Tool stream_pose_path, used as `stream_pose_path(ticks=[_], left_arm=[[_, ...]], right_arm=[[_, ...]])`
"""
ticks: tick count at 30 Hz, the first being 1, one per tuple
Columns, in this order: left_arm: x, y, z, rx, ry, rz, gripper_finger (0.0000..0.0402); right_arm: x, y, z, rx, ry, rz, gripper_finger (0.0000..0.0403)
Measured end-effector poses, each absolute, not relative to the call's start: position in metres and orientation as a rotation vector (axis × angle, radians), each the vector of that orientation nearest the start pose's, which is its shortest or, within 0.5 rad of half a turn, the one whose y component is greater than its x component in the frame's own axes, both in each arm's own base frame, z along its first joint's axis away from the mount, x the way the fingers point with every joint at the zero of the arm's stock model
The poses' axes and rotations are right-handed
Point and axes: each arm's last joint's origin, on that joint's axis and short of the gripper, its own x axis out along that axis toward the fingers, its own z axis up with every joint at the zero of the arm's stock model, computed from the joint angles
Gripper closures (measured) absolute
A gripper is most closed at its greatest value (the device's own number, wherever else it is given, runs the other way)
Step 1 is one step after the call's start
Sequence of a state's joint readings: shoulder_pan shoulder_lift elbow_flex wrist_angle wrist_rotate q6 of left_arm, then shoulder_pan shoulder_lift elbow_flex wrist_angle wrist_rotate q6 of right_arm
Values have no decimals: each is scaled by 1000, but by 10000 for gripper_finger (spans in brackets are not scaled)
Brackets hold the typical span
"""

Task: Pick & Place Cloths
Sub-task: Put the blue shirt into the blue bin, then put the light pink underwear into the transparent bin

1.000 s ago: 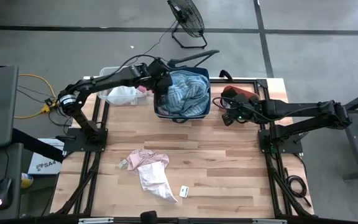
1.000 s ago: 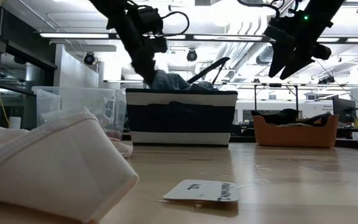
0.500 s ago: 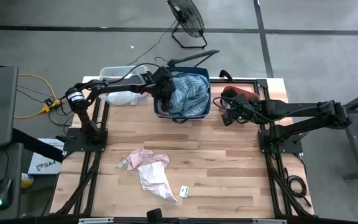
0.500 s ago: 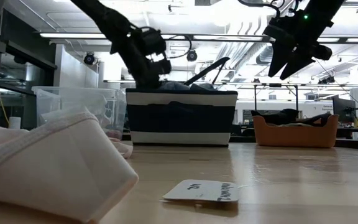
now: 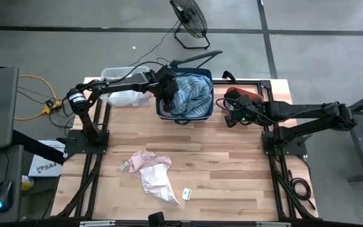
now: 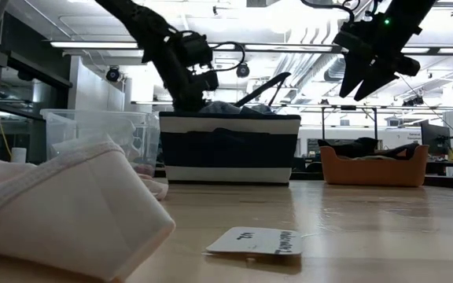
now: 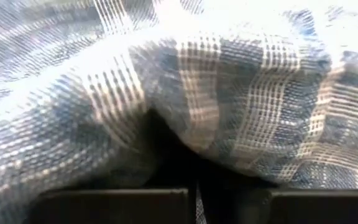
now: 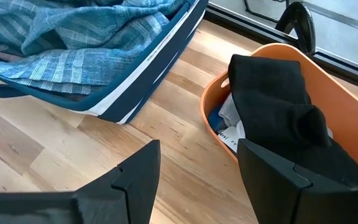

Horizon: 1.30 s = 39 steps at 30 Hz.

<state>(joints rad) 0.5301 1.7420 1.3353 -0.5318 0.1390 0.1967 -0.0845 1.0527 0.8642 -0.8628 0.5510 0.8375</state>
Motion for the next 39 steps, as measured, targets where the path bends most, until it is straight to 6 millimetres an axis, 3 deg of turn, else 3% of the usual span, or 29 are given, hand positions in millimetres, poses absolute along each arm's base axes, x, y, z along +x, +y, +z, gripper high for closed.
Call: stream_pose_path(ticks=[9, 20, 27, 34, 39], left_arm=[[323, 184, 271, -136, 946, 268, 401], [303, 172, 308, -168, 1113, 214, 390], [275, 145, 338, -161, 1141, 181, 389], [252, 103, 368, -122, 1118, 122, 389], [240, 70, 366, -106, 1135, 52, 389]], right_arm=[[185, -31, 266, 484, 725, -954, 198], [185, -31, 266, 470, 733, -947, 198], [185, -31, 266, 470, 733, -947, 198], [185, -31, 266, 471, 735, -945, 198], [185, -31, 266, 471, 735, -945, 198]])
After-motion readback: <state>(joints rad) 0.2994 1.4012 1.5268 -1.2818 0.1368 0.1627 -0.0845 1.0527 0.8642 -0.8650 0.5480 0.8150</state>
